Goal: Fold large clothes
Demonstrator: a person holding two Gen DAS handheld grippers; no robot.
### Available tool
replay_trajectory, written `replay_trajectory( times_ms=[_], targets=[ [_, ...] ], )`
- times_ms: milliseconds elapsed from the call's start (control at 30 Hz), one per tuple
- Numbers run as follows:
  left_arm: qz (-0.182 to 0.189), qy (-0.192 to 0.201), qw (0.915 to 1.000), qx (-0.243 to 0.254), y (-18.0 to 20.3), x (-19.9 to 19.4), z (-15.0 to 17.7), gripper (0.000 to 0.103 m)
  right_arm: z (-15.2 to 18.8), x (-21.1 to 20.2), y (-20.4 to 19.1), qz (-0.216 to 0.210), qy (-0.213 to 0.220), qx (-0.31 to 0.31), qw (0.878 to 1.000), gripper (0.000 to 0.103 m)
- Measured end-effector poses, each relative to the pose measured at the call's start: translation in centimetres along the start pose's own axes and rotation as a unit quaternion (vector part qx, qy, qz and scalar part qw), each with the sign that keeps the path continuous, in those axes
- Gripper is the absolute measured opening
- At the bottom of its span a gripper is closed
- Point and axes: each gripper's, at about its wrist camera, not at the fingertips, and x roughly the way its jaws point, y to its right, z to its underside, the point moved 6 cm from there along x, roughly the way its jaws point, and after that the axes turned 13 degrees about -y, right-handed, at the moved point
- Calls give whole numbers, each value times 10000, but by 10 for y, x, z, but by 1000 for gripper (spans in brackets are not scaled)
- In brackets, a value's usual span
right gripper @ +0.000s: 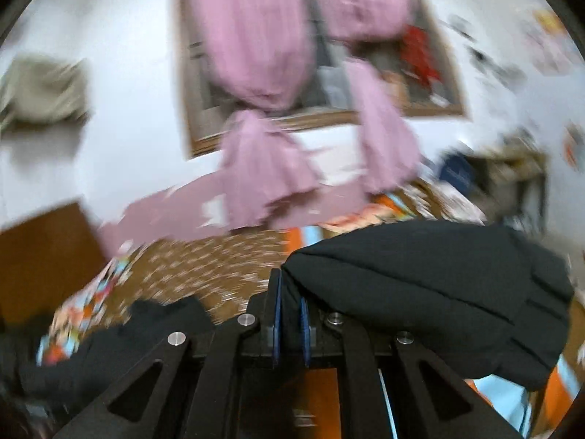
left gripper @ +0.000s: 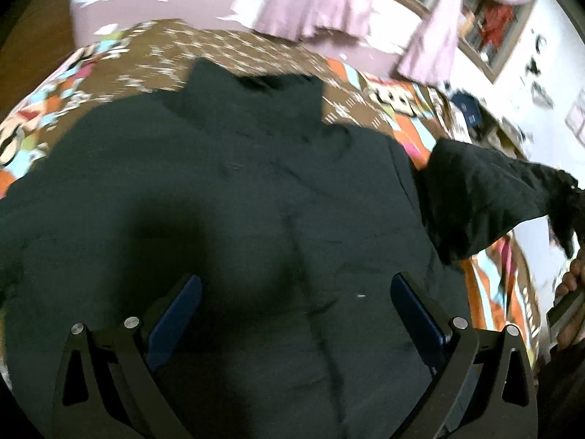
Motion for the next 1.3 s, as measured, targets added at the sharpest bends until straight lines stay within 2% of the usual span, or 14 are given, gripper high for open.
replay_trajectory(
  times_ms=[133, 233, 267, 367, 433, 500, 600, 700, 800, 900, 967, 1100, 1200, 1300],
  targets=[
    [-19, 260, 9990, -375, -38, -45, 4, 101, 31, 21, -116, -66, -261, -1847, 9824, 8],
    [-44, 442, 9968, -668, -67, -75, 12, 101, 80, 43, -188, -135, -624, -3046, 9503, 8],
    [-25, 496, 9959, -754, -77, -84, 15, 101, 103, 53, -211, -138, -808, -3468, 9344, 8],
    [53, 619, 9929, -1018, -104, -104, 27, 101, 166, 80, -244, -112, -1290, -4283, 8943, 8],
    [124, 662, 9909, -1166, -116, -109, 32, 101, 196, 96, -253, -135, -1630, -4505, 8777, 12],
    [250, 699, 9885, -1318, -127, -112, 39, 101, 218, 106, -257, -263, -1972, -4497, 8707, 34],
    [380, 680, 9862, -1460, -139, -110, 50, 101, 234, 107, -249, -551, -2186, -4211, 8785, 60],
    [371, 665, 9858, -1499, -147, -102, 54, 101, 227, 102, -235, -906, -2198, -3819, 8931, 63],
    [346, 724, 9843, -1574, -153, -98, 58, 101, 201, 98, -216, -1074, -2052, -3266, 9163, 69],
    [297, 790, 9840, -1567, -153, -96, 57, 101, 166, 107, -193, -1037, -1897, -2349, 9477, 82],
    [168, 754, 9860, -1477, -149, -92, 52, 101, 153, 127, -182, -966, -2019, -1874, 9564, 82],
    [-840, 423, 9879, -1232, -146, -67, 43, 101, 160, 165, -177, -626, -2443, -1643, 9536, 82],
    [-1535, 41, 9813, -1162, -153, -40, 46, 101, 186, 192, -173, -445, -2842, -1601, 9442, 87],
    [-1418, -166, 9803, -1363, -168, -19, 57, 102, 196, 200, -172, -424, -2708, -1583, 9486, 91]
  ],
)
